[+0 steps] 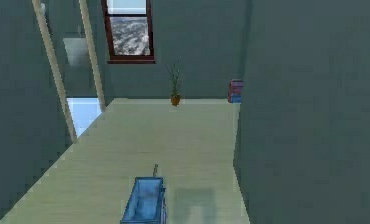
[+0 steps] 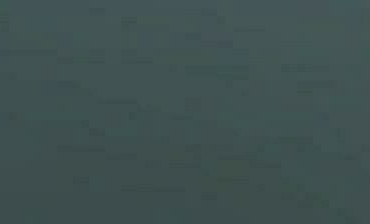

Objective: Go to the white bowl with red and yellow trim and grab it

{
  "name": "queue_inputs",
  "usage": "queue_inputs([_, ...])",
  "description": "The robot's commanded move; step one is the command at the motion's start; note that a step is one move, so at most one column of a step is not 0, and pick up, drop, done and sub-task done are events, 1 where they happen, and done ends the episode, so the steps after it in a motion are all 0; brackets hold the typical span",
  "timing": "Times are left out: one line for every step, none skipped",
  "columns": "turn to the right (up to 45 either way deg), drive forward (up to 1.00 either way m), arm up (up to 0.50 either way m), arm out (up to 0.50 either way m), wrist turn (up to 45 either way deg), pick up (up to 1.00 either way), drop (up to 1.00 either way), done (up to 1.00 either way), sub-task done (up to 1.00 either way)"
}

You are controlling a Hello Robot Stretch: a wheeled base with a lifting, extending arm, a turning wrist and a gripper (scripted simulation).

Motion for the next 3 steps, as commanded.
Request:
queue_inputs([0.0,0.65,0.0,0.0,0.0,0.0,0.0,0.0,0.0])
queue_inputs([12.0,0.0,0.0,0.0,0.0,0.0,0.0,0.0,0.0])
queue_inputs([0.0,0.75,0.0,0.0,0.0,0.0,0.0,0.0,0.0])
